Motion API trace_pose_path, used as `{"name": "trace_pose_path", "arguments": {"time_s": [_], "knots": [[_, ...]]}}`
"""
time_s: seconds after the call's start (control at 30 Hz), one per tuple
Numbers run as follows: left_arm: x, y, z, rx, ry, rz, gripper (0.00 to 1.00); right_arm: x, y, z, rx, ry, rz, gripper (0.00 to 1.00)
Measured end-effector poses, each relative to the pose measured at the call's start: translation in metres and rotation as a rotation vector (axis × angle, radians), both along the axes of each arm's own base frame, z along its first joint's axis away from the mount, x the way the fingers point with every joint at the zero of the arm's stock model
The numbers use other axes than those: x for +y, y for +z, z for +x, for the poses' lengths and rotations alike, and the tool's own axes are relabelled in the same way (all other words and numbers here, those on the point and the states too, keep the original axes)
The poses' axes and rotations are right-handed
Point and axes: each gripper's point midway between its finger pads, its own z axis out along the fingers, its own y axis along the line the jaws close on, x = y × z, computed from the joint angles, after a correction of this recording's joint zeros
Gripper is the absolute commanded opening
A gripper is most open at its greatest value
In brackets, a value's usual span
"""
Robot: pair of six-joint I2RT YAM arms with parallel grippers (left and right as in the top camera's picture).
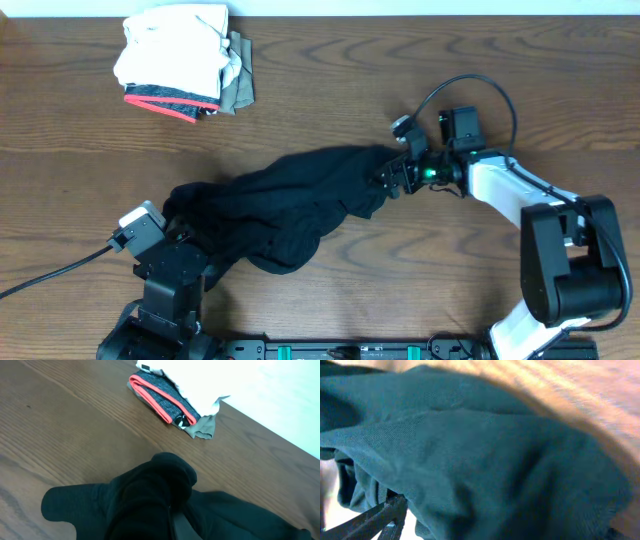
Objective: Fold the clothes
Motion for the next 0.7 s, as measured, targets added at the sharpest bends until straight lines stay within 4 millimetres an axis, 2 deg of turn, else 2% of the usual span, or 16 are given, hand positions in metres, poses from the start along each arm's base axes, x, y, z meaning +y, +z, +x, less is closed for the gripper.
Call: {"name": "trace_pose_path", "arguments": {"time_s": [0.37, 0.57, 0.7], "knots": [[0.0, 0.0, 0.0, 0.001, 0.0, 0.0, 0.08, 0.017, 0.004, -0.016, 0.046, 0.059, 0.061, 0.86], [0.001, -0.002, -0.001, 0.012, 0.0, 0.005, 0.08, 0.01, 0.005, -0.035, 0.184, 0.039, 0.062, 0.68], [0.001, -0.003, -0.002, 0.014, 0.0, 0.006, 0.08, 0.003, 0.008, -0.04, 0.243, 0.011, 0.011, 0.56]]}}
